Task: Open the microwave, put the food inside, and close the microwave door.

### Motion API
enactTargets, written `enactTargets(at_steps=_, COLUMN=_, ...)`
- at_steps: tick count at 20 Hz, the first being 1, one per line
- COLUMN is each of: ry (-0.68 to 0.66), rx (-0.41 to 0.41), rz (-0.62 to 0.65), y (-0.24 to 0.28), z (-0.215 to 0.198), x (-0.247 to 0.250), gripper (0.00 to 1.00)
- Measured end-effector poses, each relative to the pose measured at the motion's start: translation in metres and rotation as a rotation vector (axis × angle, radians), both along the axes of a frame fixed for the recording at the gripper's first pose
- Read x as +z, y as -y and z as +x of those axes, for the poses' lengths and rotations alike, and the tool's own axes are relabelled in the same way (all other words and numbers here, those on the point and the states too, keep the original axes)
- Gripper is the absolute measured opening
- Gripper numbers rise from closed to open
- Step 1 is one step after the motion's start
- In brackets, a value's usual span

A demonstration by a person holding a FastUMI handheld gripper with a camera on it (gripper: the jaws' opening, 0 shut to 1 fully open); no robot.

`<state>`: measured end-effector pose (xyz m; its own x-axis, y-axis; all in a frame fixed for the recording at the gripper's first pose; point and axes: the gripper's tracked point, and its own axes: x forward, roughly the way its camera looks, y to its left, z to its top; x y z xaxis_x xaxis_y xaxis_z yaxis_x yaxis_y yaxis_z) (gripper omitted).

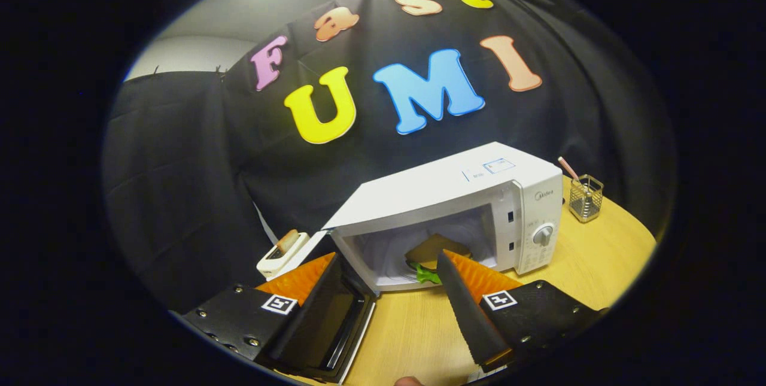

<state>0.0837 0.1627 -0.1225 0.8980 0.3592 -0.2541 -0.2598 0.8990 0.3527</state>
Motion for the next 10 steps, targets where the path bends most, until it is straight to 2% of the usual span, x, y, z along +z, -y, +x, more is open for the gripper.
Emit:
enactTargets(at_steps=5, ry=0.073, rx=0.179, rz=-0.029, y=-0.047, z=-0.046, x=0.034, gripper=0.97)
enactTargets(at_steps=10, ry=0.123, rx=0.335, rz=0.003, y=-0.099, z=-0.088, x=0.056, gripper=0.97)
